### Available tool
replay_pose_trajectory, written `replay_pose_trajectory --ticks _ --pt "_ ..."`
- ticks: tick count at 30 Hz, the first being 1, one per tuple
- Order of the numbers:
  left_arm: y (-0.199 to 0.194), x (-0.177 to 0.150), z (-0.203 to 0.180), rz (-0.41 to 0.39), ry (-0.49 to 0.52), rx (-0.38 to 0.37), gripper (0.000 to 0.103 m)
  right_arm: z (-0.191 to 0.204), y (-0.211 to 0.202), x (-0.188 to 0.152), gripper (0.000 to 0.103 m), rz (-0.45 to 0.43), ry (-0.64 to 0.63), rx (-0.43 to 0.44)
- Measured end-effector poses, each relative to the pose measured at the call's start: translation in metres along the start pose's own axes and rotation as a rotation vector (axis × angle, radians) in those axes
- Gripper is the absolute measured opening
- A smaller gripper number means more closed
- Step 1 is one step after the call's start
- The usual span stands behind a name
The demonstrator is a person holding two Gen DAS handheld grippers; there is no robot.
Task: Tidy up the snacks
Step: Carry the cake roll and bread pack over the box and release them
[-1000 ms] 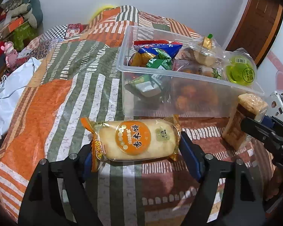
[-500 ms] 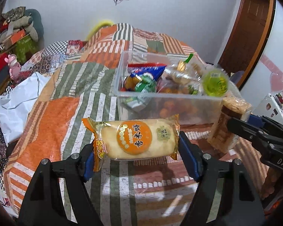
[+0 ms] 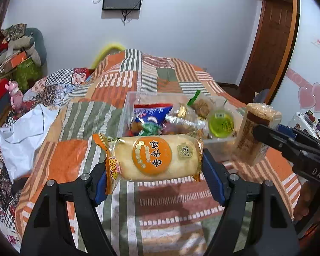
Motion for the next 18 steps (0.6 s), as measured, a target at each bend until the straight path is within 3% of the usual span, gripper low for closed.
replay_pose_trajectory --ticks 9,18 --pt "0.003 0.032 -0.01 -0.057 -0.007 -0.011 0.075 -0.02 -0.004 0.016 0.052 -0.05 0.013 -0.071" --pt "0.035 0.051 -0.003 -0.046 -0.032 0.029 0.075 -0.038 0.006 0.022 0.052 -0.048 0.014 -0.124"
Point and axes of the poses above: each gripper's, at about its wrist camera, not at the fingertips, and y roughly the way its jaws point, z to its left, x to its top, the point moved 2 cm from there along y, roughly the way its jaws point, and after that the axes turned 15 degrees about -y, right-handed, at the moved point
